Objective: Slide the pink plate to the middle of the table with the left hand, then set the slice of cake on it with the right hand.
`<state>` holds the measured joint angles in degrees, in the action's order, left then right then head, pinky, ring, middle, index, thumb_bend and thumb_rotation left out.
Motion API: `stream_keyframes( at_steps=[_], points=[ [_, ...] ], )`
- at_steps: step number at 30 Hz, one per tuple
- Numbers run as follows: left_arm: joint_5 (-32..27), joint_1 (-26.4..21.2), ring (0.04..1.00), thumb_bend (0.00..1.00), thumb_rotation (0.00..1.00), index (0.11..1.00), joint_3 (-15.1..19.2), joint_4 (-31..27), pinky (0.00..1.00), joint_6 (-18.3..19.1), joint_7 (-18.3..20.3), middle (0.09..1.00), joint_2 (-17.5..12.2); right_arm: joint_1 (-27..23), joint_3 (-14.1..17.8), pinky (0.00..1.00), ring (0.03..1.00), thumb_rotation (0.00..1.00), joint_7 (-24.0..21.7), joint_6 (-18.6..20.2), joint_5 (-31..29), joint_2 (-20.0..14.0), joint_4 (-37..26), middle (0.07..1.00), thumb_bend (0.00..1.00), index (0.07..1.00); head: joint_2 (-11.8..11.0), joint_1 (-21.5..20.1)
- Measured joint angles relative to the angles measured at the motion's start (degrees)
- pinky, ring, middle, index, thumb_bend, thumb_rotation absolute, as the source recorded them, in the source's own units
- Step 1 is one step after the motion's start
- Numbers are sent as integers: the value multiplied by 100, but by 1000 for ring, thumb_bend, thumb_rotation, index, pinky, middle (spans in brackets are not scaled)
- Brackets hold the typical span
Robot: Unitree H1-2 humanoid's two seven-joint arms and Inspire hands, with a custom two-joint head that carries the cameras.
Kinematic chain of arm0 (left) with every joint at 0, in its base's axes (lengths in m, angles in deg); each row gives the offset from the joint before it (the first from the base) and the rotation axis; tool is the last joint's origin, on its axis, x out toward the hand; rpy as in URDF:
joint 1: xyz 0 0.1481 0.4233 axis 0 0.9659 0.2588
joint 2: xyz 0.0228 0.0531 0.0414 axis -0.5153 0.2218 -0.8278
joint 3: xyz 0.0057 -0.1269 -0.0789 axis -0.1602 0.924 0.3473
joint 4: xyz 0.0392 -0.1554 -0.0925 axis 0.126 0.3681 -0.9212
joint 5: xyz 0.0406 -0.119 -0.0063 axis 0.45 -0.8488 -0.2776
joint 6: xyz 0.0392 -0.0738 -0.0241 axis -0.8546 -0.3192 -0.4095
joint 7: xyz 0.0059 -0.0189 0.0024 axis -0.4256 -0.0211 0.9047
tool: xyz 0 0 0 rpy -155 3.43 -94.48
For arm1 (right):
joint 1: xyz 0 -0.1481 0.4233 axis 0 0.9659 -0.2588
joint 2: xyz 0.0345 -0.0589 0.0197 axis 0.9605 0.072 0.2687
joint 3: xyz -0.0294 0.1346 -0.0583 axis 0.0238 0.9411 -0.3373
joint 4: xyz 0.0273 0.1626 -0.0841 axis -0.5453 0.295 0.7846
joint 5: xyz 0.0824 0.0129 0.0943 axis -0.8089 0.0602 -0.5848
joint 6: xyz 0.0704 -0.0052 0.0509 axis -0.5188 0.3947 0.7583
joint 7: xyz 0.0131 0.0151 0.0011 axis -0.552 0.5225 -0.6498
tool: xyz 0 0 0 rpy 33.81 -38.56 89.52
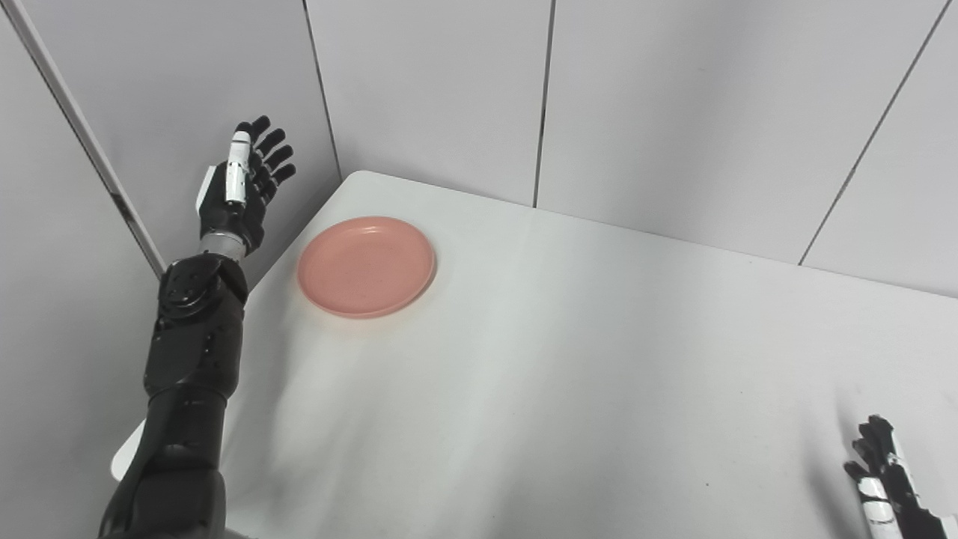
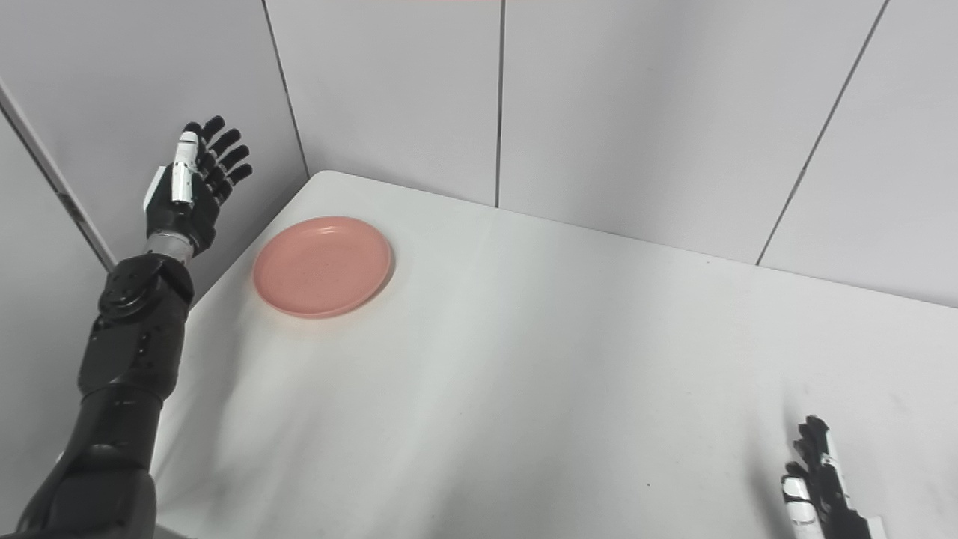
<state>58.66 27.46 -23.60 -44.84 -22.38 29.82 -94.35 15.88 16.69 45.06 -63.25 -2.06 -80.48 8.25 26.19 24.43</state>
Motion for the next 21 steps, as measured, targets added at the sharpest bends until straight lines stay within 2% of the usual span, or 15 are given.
stream_keyframes(
  at_steps=[9,21],
  points=[
    [-2,-35,907,361,1000,891,-58,513,873,-14,-6,911,1,5,-1,1000,985,1000,-3,76,21,-1,-51,993,253,1000,44,18],
    [130,-61,901,354,1000,897,-232,803,895,-47,-4,908,5,25,21,1000,988,1000,-14,172,-53,-2,-145,994,249,1000,53,132]
  ],
)
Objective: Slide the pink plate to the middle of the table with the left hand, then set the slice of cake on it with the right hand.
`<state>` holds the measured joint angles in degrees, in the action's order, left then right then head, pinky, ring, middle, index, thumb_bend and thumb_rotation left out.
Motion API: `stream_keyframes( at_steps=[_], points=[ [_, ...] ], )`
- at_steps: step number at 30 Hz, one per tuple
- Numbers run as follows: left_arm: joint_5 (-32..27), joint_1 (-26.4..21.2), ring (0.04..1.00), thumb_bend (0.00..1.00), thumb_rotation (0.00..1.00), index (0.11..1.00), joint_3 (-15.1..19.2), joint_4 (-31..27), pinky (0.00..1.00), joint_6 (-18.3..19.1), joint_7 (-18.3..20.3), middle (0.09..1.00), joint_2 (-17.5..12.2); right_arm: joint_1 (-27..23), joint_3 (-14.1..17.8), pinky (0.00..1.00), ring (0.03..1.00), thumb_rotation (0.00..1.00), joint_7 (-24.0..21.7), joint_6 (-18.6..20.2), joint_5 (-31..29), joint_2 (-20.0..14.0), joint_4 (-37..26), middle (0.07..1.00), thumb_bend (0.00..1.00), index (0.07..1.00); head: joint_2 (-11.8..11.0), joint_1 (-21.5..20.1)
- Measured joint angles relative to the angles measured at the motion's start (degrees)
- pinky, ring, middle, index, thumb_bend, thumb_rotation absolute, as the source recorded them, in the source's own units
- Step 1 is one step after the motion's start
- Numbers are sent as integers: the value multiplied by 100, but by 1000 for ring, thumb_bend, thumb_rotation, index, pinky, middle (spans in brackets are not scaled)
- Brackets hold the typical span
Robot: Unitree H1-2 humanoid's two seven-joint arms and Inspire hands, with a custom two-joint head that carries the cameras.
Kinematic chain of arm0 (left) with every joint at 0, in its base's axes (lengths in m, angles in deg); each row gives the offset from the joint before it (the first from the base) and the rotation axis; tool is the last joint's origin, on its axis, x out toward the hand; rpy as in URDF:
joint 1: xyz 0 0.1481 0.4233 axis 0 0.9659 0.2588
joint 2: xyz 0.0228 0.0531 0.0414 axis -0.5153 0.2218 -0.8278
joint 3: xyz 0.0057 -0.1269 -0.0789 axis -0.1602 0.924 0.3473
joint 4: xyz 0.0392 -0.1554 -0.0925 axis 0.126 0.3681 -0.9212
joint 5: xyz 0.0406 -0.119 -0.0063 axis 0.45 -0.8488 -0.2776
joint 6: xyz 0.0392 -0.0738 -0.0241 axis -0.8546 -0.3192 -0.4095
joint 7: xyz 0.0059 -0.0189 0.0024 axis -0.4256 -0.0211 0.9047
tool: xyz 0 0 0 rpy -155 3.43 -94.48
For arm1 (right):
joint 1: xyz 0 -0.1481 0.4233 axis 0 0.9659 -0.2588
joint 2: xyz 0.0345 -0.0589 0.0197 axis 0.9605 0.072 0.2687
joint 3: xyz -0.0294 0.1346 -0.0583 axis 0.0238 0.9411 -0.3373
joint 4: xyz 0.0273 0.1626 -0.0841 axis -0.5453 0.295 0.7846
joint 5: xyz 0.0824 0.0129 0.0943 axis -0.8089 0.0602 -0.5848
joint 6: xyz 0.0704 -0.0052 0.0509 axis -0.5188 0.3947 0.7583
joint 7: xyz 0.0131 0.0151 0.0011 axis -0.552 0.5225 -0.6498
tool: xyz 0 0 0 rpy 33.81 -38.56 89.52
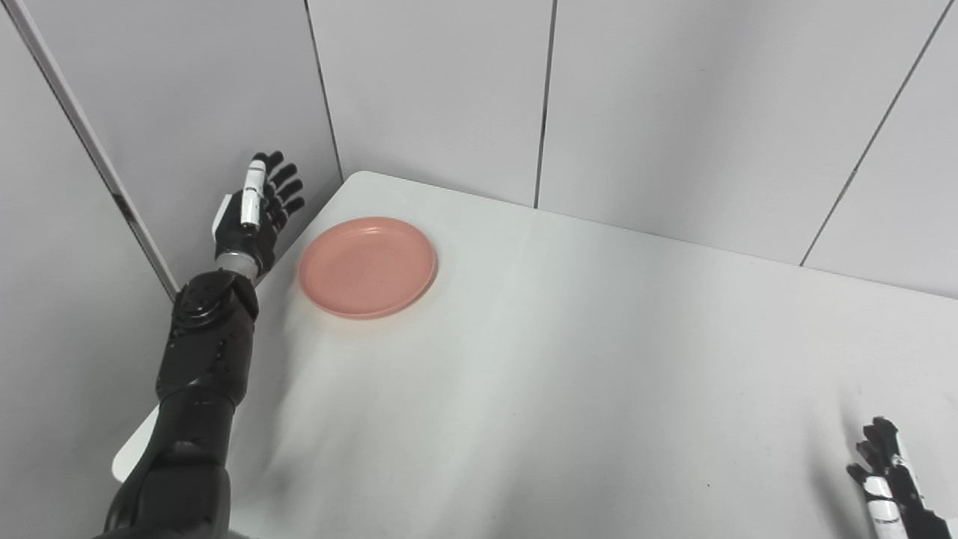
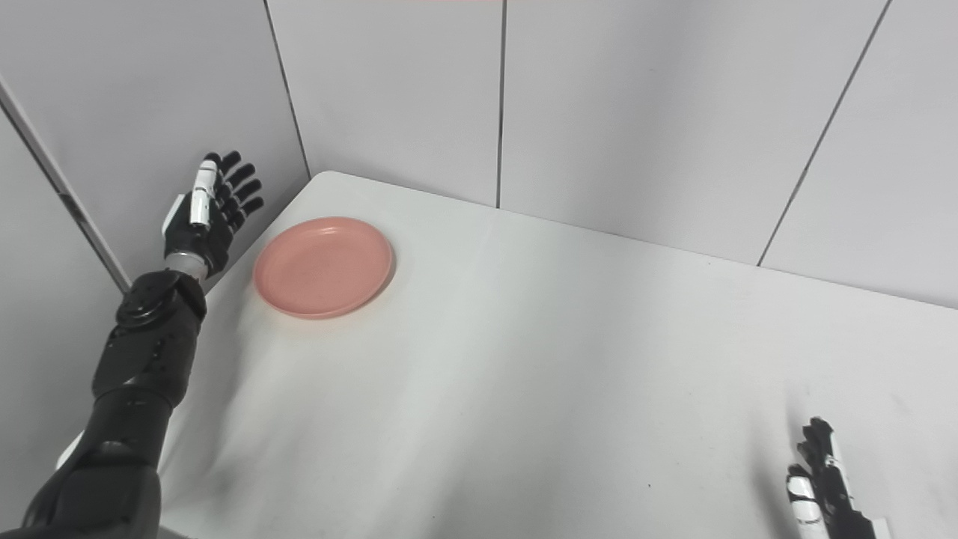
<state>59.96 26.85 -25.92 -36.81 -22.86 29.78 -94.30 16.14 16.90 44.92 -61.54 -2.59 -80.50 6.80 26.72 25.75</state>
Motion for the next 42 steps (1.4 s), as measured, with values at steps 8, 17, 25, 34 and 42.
stream_keyframes(
  at_steps=[8,17,25,34,42],
  points=[
    [2,-9,888,346,1000,885,-52,222,882,-46,-25,896,77,16,13,1000,989,1000,-12,83,-16,-1,-60,992,232,1000,53,-35],
    [24,-74,884,326,1000,888,-149,705,843,-196,-57,893,102,34,20,1000,988,1000,-17,256,-61,0,-174,991,232,1000,88,-26],
    [23,-88,897,314,1000,907,-166,824,874,-355,-57,905,101,41,19,1000,986,1000,-21,257,-55,-4,-181,990,264,999,132,-35],
    [8,-85,901,313,1000,907,-174,889,877,-361,-53,909,99,51,21,1000,982,1000,-21,262,-57,-4,-195,985,236,993,167,-61],
    [-3,-48,902,349,1000,903,-216,839,885,-385,-37,915,126,54,13,1000,981,1000,-30,262,14,-66,-200,984,249,995,202,-70]
  ],
)
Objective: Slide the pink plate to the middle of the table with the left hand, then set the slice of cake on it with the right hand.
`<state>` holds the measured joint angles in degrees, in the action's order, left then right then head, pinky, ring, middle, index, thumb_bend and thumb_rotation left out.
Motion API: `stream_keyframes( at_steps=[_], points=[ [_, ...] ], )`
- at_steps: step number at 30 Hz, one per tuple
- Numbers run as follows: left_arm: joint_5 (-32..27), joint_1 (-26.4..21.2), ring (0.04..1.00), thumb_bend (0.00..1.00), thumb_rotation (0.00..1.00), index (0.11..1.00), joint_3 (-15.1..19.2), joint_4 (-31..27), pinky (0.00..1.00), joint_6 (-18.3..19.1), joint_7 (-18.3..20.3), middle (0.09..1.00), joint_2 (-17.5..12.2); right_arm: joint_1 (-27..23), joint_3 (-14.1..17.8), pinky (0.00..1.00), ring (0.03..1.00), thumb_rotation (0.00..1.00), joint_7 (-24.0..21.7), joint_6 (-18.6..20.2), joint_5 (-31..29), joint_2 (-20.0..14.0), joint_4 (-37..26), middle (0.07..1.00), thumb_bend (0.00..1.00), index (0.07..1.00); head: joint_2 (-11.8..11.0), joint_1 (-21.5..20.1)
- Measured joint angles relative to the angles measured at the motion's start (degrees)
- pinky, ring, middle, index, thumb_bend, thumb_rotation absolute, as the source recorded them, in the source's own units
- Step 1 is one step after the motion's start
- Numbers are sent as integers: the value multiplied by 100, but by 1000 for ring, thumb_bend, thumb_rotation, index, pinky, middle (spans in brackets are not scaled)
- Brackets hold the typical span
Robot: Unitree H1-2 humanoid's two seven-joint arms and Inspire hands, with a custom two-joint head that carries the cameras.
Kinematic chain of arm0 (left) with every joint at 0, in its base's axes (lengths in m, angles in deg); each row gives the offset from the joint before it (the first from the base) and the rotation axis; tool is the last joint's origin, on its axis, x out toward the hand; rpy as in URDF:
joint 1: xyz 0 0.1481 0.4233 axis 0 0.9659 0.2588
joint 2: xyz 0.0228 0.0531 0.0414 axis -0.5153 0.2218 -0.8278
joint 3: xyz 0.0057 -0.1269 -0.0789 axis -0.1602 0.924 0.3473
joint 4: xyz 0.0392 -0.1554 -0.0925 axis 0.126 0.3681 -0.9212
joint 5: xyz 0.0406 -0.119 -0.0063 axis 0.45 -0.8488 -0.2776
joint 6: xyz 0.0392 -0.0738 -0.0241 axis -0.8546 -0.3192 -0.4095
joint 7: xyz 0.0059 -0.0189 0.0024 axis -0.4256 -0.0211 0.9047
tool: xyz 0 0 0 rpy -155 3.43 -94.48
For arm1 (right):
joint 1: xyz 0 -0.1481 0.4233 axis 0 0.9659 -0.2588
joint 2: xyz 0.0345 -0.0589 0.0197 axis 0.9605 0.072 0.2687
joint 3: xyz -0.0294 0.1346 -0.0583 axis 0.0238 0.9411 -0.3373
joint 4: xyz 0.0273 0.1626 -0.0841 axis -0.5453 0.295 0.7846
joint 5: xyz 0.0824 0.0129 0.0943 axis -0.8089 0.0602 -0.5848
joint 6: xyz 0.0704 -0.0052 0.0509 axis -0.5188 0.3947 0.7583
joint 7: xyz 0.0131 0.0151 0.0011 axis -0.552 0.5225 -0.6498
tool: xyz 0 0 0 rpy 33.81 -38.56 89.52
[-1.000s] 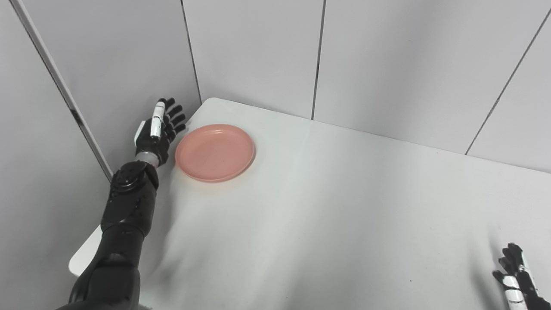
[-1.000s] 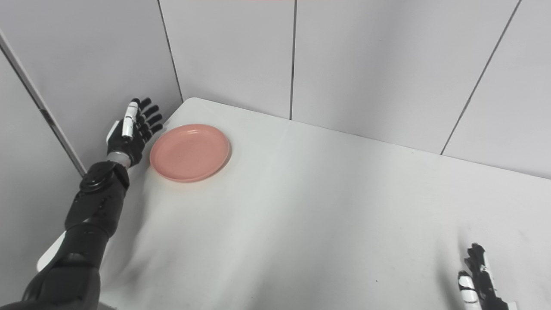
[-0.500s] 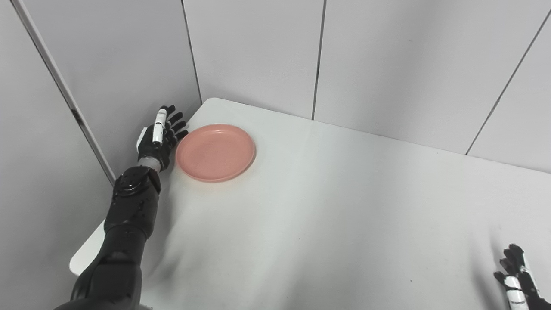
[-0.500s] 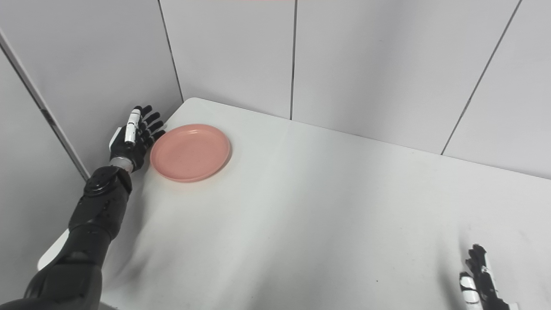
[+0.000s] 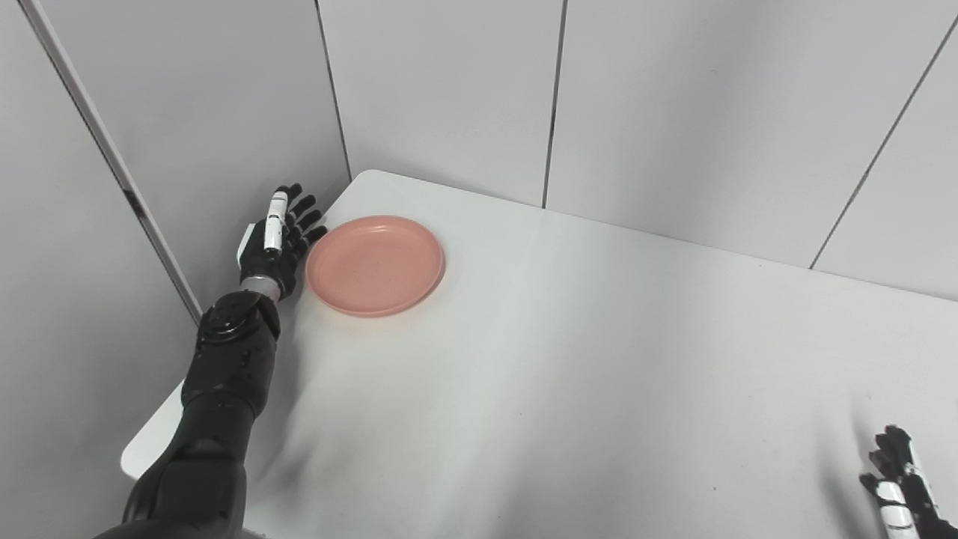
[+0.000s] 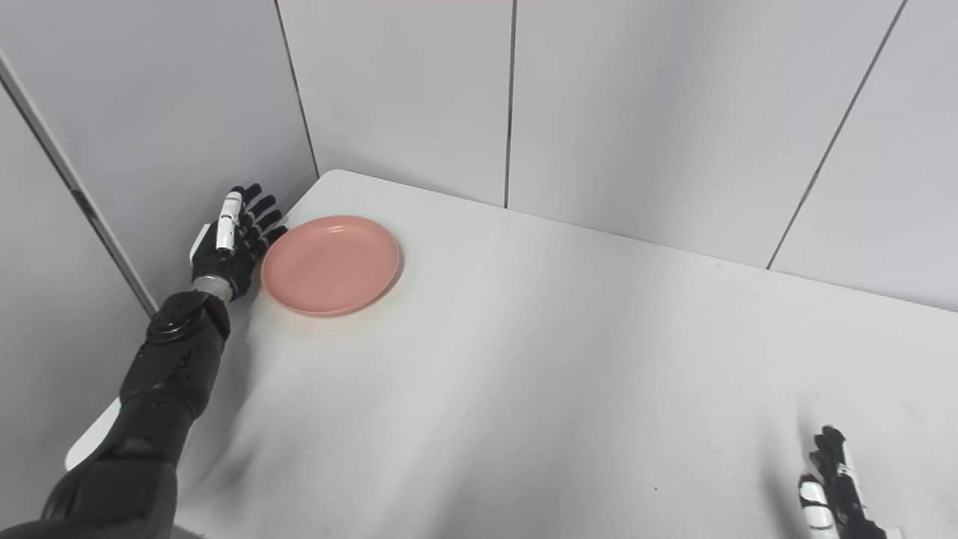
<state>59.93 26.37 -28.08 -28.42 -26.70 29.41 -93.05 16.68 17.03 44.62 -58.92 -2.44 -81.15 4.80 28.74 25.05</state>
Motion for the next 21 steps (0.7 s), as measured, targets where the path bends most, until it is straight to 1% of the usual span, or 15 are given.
stream_keyframes(
  at_steps=[2,4,10,12,15,18,21],
  points=[
    [-2,36,898,358,1000,896,-15,-95,881,1,2,907,44,0,-1,1000,983,1000,-4,0,2,-11,-1,986,252,997,18,-26],
    [-9,60,898,361,1000,891,-26,-145,885,0,8,904,110,1,-1,1000,983,1000,-5,0,1,-11,-4,986,278,998,26,-35],
    [-25,93,904,355,1000,895,-76,-309,896,-37,27,908,297,7,2,995,972,1000,4,0,-7,-11,-3,980,275,991,61,-97],
    [-42,94,915,347,1000,914,-82,-379,894,-20,45,923,402,11,1,990,970,1000,9,2,-4,-11,-11,979,270,989,70,-114],
    [-85,89,917,339,1000,927,-157,-520,899,52,202,927,537,12,-8,984,969,1000,8,24,23,-9,-27,977,274,986,97,-132],
    [-66,63,927,348,1000,919,-293,-514,924,6,291,928,642,12,-23,982,969,1000,9,30,73,-9,-37,974,284,984,105,-149],
    [-19,22,914,351,1000,897,-351,-497,913,-31,339,914,724,12,-31,977,966,1000,9,29,123,-10,-37,972,285,982,123,-167]
  ],
)
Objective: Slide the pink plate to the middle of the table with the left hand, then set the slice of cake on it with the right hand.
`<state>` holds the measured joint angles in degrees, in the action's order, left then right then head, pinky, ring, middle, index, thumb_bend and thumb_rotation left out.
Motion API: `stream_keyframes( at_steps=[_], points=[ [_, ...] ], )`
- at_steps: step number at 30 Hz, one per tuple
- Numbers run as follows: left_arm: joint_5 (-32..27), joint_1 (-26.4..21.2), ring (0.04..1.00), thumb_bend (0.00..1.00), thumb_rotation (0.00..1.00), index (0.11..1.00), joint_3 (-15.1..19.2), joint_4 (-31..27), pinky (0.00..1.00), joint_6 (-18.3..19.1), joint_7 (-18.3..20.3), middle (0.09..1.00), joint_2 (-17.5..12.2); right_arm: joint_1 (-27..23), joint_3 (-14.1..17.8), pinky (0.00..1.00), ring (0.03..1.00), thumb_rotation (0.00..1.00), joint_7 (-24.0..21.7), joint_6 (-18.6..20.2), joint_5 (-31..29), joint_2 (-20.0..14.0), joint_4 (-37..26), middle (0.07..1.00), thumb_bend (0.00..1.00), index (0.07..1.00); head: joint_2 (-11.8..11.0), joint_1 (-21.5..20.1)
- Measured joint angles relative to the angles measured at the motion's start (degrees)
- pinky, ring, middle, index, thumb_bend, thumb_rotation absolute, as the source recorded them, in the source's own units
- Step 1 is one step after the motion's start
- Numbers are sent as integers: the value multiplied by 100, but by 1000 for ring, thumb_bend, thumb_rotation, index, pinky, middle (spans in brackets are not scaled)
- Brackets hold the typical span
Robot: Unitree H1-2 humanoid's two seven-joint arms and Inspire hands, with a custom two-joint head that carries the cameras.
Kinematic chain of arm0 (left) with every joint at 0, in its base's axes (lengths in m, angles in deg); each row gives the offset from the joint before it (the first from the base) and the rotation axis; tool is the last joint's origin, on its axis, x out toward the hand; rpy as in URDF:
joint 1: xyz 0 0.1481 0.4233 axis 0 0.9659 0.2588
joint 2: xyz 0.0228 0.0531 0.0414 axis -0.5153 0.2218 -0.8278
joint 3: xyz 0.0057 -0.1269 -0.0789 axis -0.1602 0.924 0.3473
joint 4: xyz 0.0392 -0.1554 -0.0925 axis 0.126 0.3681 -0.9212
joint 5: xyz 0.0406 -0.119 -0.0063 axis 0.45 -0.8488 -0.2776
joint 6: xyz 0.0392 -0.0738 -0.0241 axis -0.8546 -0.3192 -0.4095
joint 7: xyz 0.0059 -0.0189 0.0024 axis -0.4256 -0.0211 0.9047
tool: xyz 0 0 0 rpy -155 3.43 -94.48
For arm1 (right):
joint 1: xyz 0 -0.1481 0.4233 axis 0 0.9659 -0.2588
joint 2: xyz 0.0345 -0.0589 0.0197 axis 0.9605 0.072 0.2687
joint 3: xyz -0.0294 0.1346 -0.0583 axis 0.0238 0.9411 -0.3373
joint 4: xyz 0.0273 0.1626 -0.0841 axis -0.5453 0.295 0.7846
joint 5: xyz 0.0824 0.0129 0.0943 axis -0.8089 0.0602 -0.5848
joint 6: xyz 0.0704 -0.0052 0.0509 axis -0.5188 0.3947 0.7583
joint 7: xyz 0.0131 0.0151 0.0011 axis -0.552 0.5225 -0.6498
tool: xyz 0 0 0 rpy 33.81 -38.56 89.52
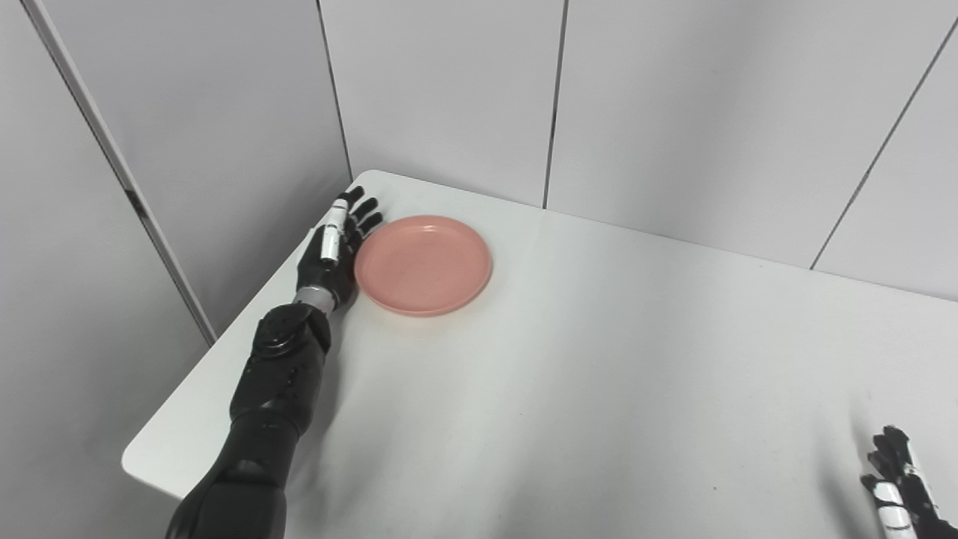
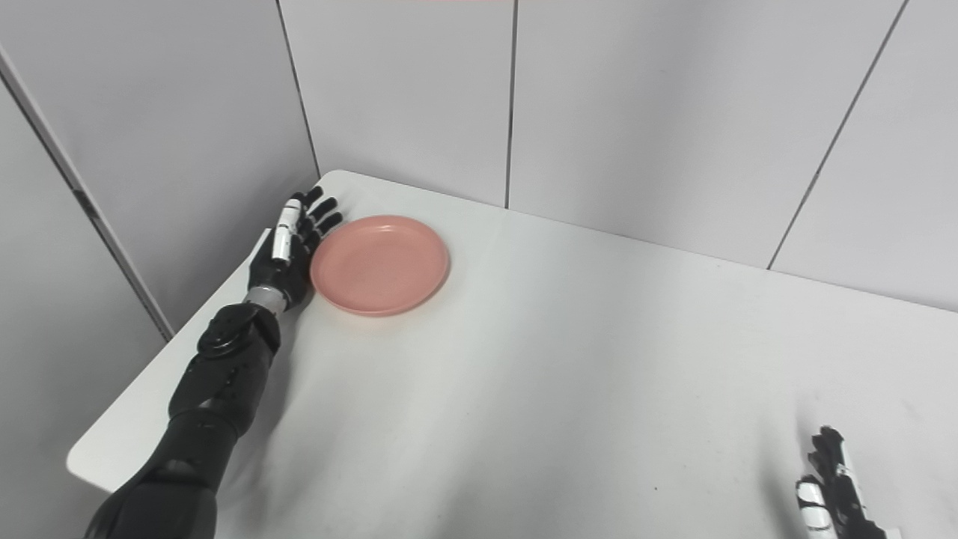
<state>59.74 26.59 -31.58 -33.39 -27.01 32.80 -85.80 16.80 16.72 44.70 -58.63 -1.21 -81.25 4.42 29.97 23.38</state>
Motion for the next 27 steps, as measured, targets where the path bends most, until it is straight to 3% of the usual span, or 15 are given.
stream_keyframes(
  at_steps=[14,22,27],
  points=[
    [43,110,912,368,1000,906,-356,-517,897,93,5,912,482,-4,2,986,965,1000,9,-11,-49,3,52,967,347,974,105,-228],
    [-10,201,915,354,1000,904,-428,-1004,901,523,27,917,821,-5,-12,977,959,1000,36,-58,-6,6,92,961,350,968,158,-352],
    [6,213,908,328,1000,900,-599,-1133,898,553,20,914,1046,-9,-27,961,957,1000,49,-154,39,24,149,959,360,963,202,-527]
  ],
)
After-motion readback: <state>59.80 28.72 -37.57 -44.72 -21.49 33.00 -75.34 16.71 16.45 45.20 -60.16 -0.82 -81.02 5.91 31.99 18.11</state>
